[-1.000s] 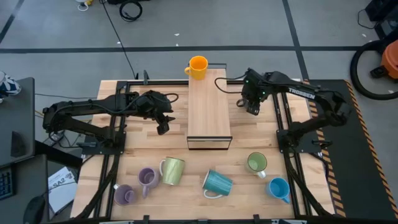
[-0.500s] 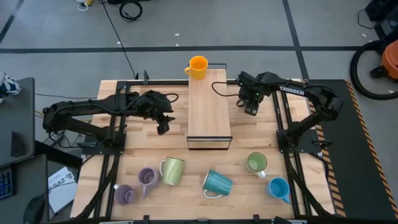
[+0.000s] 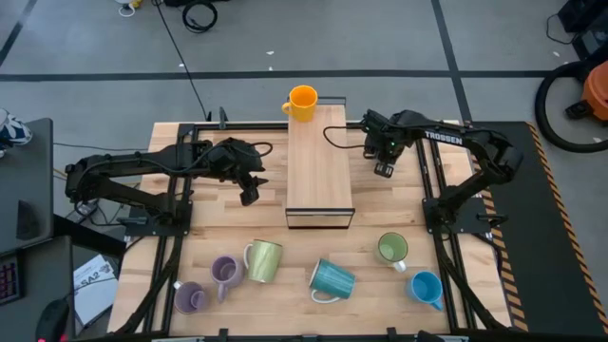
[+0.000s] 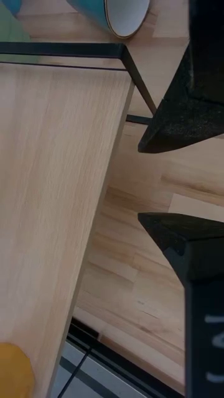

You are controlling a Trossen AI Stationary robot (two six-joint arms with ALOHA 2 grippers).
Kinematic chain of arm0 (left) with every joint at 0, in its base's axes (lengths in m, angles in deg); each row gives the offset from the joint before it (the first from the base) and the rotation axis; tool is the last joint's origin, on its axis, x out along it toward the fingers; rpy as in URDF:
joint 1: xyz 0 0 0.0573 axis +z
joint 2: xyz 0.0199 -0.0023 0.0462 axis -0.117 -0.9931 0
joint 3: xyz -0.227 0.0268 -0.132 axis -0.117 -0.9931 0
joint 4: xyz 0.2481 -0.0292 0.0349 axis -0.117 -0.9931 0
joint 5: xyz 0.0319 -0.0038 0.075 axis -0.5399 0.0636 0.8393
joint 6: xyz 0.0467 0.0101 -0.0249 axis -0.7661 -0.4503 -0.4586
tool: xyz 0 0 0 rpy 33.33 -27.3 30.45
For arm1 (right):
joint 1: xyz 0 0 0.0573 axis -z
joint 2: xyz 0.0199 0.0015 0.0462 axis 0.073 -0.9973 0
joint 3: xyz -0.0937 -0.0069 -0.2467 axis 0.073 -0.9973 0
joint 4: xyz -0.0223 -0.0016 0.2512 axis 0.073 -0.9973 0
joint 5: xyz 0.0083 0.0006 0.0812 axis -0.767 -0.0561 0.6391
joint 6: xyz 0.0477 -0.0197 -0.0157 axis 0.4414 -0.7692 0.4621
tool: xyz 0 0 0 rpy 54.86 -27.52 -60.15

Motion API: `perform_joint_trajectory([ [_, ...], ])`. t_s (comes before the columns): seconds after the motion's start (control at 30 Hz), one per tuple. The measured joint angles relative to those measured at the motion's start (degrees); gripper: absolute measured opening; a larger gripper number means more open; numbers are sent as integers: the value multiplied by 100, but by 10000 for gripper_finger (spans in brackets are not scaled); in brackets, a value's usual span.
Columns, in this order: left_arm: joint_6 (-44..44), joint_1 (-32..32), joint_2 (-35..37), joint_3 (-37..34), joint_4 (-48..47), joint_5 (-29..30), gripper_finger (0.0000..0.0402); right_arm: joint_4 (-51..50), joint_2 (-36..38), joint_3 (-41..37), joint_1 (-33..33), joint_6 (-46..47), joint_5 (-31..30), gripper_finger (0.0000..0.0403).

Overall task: Place coffee mugs
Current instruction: Put the dark green mug on the shelf

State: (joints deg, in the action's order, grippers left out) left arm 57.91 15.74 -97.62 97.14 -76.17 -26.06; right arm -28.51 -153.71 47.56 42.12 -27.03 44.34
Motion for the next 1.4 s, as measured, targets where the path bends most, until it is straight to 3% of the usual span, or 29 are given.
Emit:
perform_joint_trajectory([
  [0.33,0,-1,0,0,0,2,172,-503,2,272,-75,-214,-200,40],
  [0.83,0,0,0,0,1,0,172,-2177,7,2677,-237,-532,-217,40],
  [1.13,0,1,0,0,2,0,172,-2285,7,3752,-643,-945,-217,40],
  [1.4,0,1,0,0,85,0,172,-2063,9,4041,-1170,-1151,153,40],
])
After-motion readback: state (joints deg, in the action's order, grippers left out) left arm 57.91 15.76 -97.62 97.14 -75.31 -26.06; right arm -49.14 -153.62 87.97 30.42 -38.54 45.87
